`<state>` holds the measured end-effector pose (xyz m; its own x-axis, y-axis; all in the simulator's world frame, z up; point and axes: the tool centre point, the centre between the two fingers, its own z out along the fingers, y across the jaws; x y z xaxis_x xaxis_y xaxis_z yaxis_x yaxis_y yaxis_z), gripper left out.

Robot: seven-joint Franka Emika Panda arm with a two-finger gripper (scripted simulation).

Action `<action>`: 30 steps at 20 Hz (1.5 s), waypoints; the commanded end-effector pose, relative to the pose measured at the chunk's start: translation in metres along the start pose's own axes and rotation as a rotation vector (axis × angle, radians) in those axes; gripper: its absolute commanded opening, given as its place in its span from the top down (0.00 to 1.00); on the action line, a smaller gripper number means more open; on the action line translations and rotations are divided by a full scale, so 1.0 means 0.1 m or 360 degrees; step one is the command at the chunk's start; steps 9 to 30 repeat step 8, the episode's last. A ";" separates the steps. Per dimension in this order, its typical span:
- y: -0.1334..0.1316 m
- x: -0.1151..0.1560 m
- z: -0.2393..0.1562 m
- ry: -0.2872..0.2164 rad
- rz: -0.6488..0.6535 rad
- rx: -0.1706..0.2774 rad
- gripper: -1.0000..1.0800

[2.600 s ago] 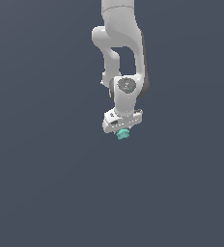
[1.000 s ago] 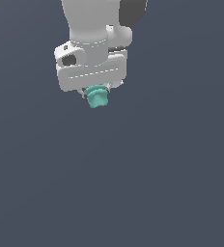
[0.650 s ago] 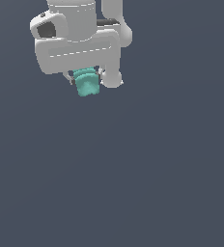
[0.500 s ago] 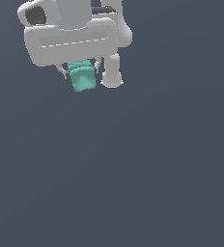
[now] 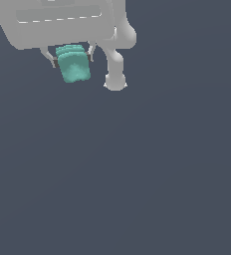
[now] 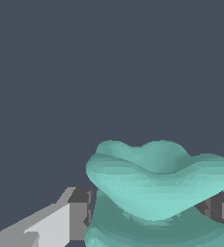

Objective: Pick up the object and move it to a goal position.

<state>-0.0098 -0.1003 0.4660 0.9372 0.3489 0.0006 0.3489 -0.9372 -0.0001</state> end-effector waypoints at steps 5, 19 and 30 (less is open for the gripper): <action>0.05 0.02 -0.10 -0.0001 -0.0001 0.0000 1.00; 0.05 0.02 -0.11 -0.0001 -0.0001 0.0000 1.00; 0.05 0.02 -0.11 -0.0001 -0.0001 0.0000 1.00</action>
